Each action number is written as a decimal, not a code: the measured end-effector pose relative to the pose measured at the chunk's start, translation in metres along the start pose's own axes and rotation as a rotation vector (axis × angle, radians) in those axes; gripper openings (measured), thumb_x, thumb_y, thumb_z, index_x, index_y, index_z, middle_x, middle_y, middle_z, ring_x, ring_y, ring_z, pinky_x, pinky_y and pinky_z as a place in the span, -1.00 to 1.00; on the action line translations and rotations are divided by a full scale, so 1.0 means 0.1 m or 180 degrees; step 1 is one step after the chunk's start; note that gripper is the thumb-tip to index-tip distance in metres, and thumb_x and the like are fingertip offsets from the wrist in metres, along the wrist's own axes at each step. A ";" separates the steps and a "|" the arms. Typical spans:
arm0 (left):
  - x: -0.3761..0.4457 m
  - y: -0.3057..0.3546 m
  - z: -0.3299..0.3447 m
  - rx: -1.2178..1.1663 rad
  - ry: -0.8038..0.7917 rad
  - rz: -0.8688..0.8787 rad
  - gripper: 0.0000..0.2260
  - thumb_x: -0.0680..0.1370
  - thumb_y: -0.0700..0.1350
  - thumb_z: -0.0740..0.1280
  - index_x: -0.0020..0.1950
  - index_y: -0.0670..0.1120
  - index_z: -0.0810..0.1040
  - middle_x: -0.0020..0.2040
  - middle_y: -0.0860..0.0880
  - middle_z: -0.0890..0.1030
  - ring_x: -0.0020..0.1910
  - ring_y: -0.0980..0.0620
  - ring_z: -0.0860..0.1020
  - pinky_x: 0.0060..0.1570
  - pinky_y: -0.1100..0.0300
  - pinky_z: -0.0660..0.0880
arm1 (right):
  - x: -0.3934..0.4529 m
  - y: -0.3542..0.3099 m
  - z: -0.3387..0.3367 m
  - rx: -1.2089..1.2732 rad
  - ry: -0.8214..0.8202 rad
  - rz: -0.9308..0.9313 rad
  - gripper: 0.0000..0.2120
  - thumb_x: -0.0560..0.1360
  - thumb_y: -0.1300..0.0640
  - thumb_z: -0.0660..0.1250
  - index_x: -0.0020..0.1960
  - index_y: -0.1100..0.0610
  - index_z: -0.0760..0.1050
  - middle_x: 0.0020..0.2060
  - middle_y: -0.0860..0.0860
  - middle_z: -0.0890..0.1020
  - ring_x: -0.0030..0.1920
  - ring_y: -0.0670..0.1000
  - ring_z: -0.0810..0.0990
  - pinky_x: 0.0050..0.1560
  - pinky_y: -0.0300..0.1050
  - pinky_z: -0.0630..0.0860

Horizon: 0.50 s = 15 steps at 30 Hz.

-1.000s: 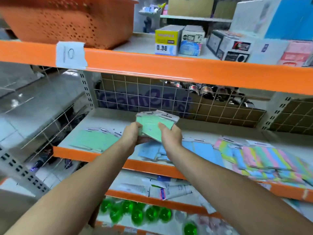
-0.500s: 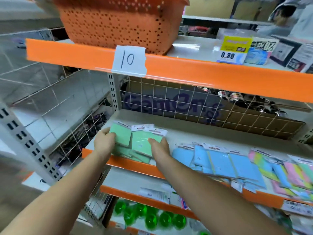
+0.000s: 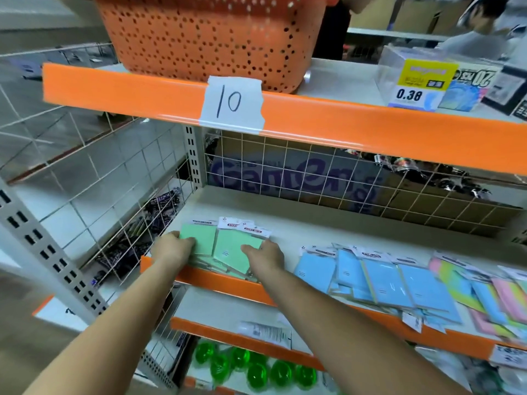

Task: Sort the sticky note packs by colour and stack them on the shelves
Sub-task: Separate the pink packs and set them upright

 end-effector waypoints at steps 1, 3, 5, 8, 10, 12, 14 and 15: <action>0.00 -0.01 0.00 0.0149 -0.0018 -0.0003 -0.58 0.55 -0.01 0.32 0.33 -0.21 0.46 0.31 -0.28 0.46 0.29 -0.24 0.40 0.27 0.05 0.32 | 0.01 0.01 0.00 0.0007 -0.0027 0.0067 -0.67 0.51 -0.02 0.33 0.17 0.15 0.46 0.10 0.11 0.57 0.01 0.10 0.55 -0.02 -0.10 0.48; 0.04 -0.07 0.02 0.0197 -0.0116 -0.0053 -0.55 0.54 0.08 0.30 0.29 -0.22 0.48 0.28 -0.29 0.46 0.25 -0.26 0.41 0.28 0.02 0.36 | 0.02 0.05 0.00 0.0104 -0.0006 0.0218 -0.55 0.52 0.01 0.33 0.33 0.18 0.38 0.23 0.12 0.54 0.16 0.14 0.55 0.11 -0.10 0.50; 0.07 -0.11 0.03 0.0058 -0.0191 -0.0120 -0.51 0.52 0.10 0.30 0.29 -0.24 0.45 0.27 -0.28 0.46 0.23 -0.26 0.43 0.26 -0.03 0.38 | 0.03 0.08 -0.01 0.0305 0.0141 0.0276 -0.50 0.49 0.05 0.37 0.35 0.17 0.30 0.21 0.12 0.55 0.14 0.16 0.57 0.12 0.00 0.56; 0.08 -0.10 0.03 -0.0052 -0.0198 -0.0117 -0.43 0.51 0.08 0.33 0.42 -0.21 0.33 0.33 -0.25 0.42 0.29 -0.25 0.40 0.29 -0.02 0.35 | 0.05 0.11 -0.03 0.0348 0.0281 0.0291 -0.42 0.48 0.10 0.40 0.37 0.21 0.22 0.17 0.14 0.55 0.08 0.17 0.60 -0.03 -0.06 0.57; 0.07 -0.08 0.05 -0.0081 -0.0202 -0.0074 -0.39 0.49 0.09 0.35 0.44 -0.17 0.30 0.34 -0.23 0.43 0.30 -0.24 0.39 0.29 -0.01 0.33 | 0.08 0.13 -0.05 0.0216 0.0361 0.0206 -0.38 0.48 0.10 0.41 0.42 0.20 0.19 0.27 0.14 0.47 0.18 0.18 0.53 0.00 -0.11 0.49; 0.08 -0.07 0.08 -0.0053 -0.0173 -0.0023 -0.36 0.47 0.12 0.36 0.44 -0.15 0.29 0.34 -0.22 0.42 0.31 -0.24 0.38 0.30 -0.01 0.31 | 0.11 0.15 -0.07 -0.0054 0.0459 0.0024 -0.41 0.49 0.09 0.39 0.44 0.13 0.23 0.33 0.12 0.39 0.25 0.17 0.46 0.12 -0.08 0.45; 0.08 -0.07 0.09 -0.0046 -0.0078 -0.0030 -0.33 0.44 0.14 0.38 0.45 -0.12 0.29 0.35 -0.21 0.40 0.33 -0.24 0.35 0.31 -0.04 0.30 | 0.12 0.16 -0.09 -0.0478 0.0545 -0.0197 -0.53 0.52 0.08 0.33 0.39 0.07 0.33 0.31 0.10 0.39 0.26 0.14 0.42 0.18 -0.06 0.42; 0.08 -0.05 0.10 -0.0050 -0.0011 -0.0018 -0.33 0.44 0.14 0.38 0.46 -0.11 0.28 0.36 -0.21 0.38 0.34 -0.24 0.34 0.32 -0.06 0.29 | 0.12 0.17 -0.10 -0.0640 0.0586 -0.0290 -0.59 0.53 0.08 0.30 0.36 0.04 0.37 0.29 0.08 0.40 0.26 0.13 0.40 0.20 -0.06 0.41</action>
Point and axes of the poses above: each hand's wrist, its own x-axis towards the middle knuckle, its own z-axis out of the palm, y = z × x, the point moved 1 cm from there along x, towards the middle knuckle
